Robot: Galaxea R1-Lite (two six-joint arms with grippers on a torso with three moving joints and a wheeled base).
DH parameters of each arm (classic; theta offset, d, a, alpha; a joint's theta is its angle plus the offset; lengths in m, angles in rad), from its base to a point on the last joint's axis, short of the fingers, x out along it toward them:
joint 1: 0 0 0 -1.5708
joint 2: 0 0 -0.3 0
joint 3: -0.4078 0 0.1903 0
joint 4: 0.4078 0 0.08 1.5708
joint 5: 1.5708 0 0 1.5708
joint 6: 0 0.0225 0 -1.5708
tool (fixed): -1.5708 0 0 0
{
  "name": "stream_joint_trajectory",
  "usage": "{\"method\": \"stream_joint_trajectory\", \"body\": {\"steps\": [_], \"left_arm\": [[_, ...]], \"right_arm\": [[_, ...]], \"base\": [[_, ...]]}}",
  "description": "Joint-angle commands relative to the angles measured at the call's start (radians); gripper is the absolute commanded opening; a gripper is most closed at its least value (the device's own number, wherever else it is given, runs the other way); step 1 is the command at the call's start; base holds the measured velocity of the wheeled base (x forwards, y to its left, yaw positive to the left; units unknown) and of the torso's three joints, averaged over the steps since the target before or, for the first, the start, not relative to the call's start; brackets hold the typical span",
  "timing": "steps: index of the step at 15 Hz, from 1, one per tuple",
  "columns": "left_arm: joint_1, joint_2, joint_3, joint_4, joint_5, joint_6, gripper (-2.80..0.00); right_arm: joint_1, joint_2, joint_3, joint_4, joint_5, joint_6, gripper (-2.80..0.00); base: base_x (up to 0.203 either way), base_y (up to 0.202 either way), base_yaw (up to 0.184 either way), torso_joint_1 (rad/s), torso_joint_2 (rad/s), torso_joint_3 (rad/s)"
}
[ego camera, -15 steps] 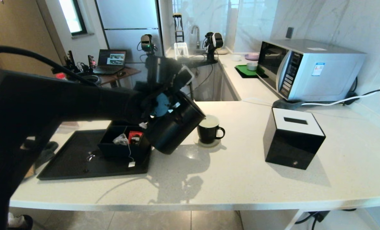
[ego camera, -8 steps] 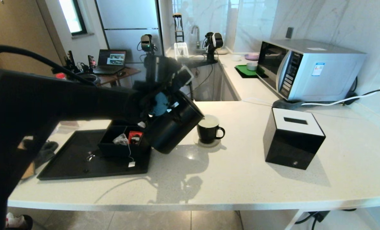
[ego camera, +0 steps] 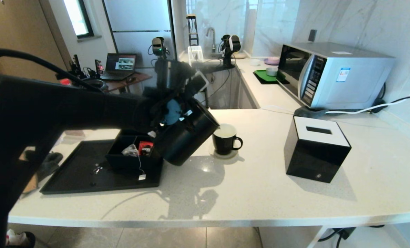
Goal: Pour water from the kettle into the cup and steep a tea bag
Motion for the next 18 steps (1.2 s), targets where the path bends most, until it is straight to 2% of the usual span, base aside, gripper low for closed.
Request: {"method": "stream_joint_trajectory", "body": {"steps": [1, 5, 18], "left_arm": [[0.000, 0.006, -0.001, -0.002, 0.003, 0.004, -2.80], [0.003, 0.006, -0.004, -0.003, 0.003, 0.032, -2.80], [-0.001, 0.009, -0.007, -0.003, 0.003, 0.032, -2.80]], "right_arm": [[0.000, 0.001, 0.000, 0.000, 0.000, 0.000, -2.80], [0.000, 0.001, 0.000, 0.000, 0.000, 0.000, -2.80], [0.000, 0.001, 0.000, 0.000, 0.000, 0.000, -2.80]], "base": [[0.000, 0.000, 0.000, 0.000, 0.00, 0.000], [0.000, 0.000, 0.000, 0.000, 0.00, 0.000], [0.000, 0.000, 0.000, 0.000, 0.00, 0.000]]}}
